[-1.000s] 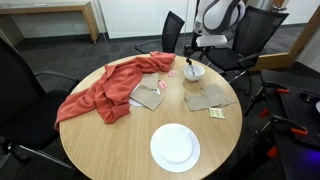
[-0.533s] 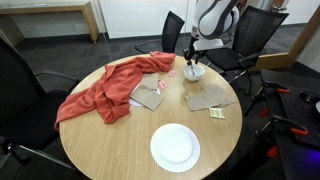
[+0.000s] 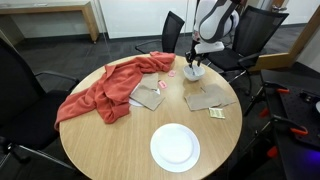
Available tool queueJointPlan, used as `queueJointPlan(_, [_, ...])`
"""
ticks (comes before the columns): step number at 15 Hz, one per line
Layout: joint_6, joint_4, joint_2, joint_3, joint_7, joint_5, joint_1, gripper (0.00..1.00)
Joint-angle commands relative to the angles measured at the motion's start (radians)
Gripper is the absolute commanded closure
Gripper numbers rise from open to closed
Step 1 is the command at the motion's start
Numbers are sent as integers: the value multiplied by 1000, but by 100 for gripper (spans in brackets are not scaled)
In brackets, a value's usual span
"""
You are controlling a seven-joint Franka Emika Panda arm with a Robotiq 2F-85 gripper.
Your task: Remove the black marker from the white bowl and put it on the table
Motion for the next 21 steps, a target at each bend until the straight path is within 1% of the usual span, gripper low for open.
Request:
queueJointPlan(1, [-6,27,21,-14,-16,30,18,47])
queueJointPlan(4, [-5,38,32,-12,-18,30,18,49])
queueJointPlan(8, [-7,60,56,-8,-18,33,16,48])
queueJointPlan(12, [-10,87,90,-6,-19,35,15,52])
queueJointPlan(13, [-8,92,98,-5,-19,35,15,69])
queueJointPlan(14, [-7,97,104,-5,-19,35,16,77])
queueJointPlan(15, [-6,101,110,-5,-21,35,16,81])
queueJointPlan(17, [-4,104,117,-7,-22,34,19,97])
queueJointPlan(18, [-4,103,116,-11,-19,33,24,100])
queueJointPlan(19, [-3,100,111,-12,-20,32,25,95])
queueJointPlan(21, [3,76,86,-20,-14,30,38,95])
